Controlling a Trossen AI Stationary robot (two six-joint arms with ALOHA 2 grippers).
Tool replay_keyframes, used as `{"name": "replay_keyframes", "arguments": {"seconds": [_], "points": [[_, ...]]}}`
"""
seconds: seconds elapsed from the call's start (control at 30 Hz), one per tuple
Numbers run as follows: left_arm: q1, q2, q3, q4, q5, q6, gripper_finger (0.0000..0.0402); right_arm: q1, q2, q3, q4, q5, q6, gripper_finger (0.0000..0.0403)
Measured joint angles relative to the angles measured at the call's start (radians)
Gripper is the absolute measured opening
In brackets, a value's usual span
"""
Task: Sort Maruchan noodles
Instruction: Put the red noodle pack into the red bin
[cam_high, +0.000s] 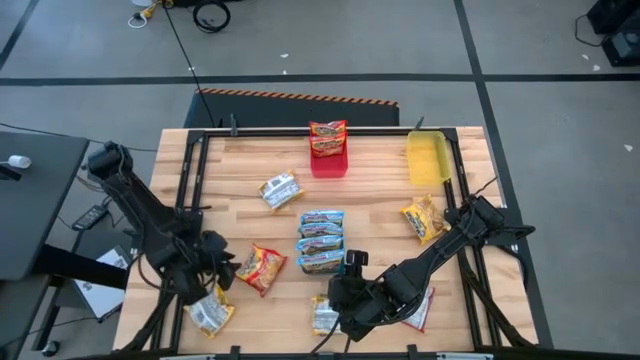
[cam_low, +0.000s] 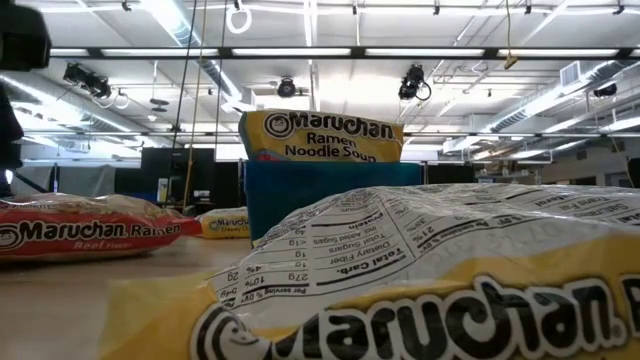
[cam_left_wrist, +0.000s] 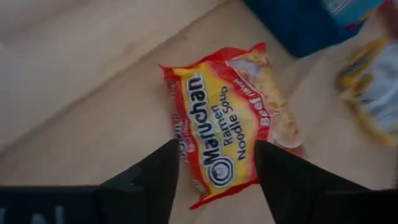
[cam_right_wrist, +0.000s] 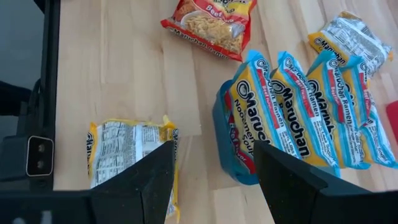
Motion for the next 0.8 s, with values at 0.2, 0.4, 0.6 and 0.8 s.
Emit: {"name": "replay_keyframes", "arguments": {"seconds": [0.2,0.4,0.6,0.8], "points": [[0.001,-0.024,-0.200,0.337,-0.016,-0.040,0.0252,0.011,0.000,0.000,0.003,0.001,0.000,0.0223],[0.042,0.048,-0.266,0.529,0.061,-0.038,0.0256,0.014,0.000,0.000,0.003,0.001,0.000,0.0223],[0.059,0.121,-0.265,0.658,0.143,0.023,0.0253,0.007,0.000,0.000,0.003,0.002,0.000,0.0223],[0.058,0.171,-0.262,0.711,0.137,0.120,0.0195,-0.013,0.000,0.000,0.003,0.004,-0.001,0.0223]]}}
